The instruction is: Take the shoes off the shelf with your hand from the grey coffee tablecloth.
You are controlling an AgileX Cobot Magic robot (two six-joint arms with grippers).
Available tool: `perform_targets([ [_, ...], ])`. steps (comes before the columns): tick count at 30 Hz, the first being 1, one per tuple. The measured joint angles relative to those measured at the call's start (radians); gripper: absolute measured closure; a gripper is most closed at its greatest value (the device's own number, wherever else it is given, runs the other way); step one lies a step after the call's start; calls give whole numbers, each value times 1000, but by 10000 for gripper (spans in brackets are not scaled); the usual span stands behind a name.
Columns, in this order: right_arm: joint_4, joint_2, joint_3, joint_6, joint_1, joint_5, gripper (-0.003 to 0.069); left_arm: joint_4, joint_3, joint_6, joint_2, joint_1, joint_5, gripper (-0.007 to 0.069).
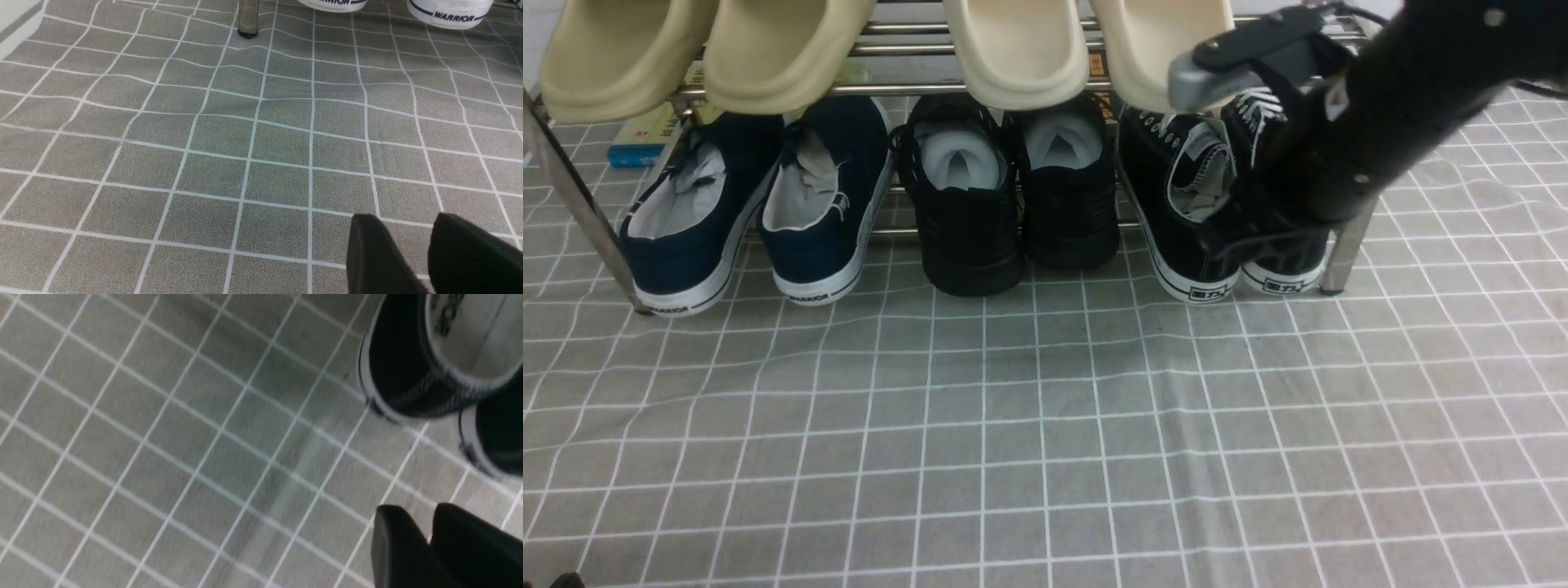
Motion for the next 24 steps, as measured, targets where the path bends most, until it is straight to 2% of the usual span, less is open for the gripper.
perform_targets([
  [1,-21,47,-53,6,1,-26,424,0,0,0,0,0,0,385],
  [4,-41,93,-100,8,1,-49,368,0,0,0,0,0,0,385],
  [5,-50,122,-119,8,1,-65,328,0,0,0,0,0,0,385],
  [9,-56,168,-131,8,1,-122,270,0,0,0,0,0,0,385],
  [18,-83,225,-131,8,1,-182,264,0,0,0,0,0,0,385],
  [23,-97,248,-131,8,1,-184,308,0,0,0,0,0,0,385],
  [24,-100,254,-131,8,1,-184,341,0,0,0,0,0,0,385],
])
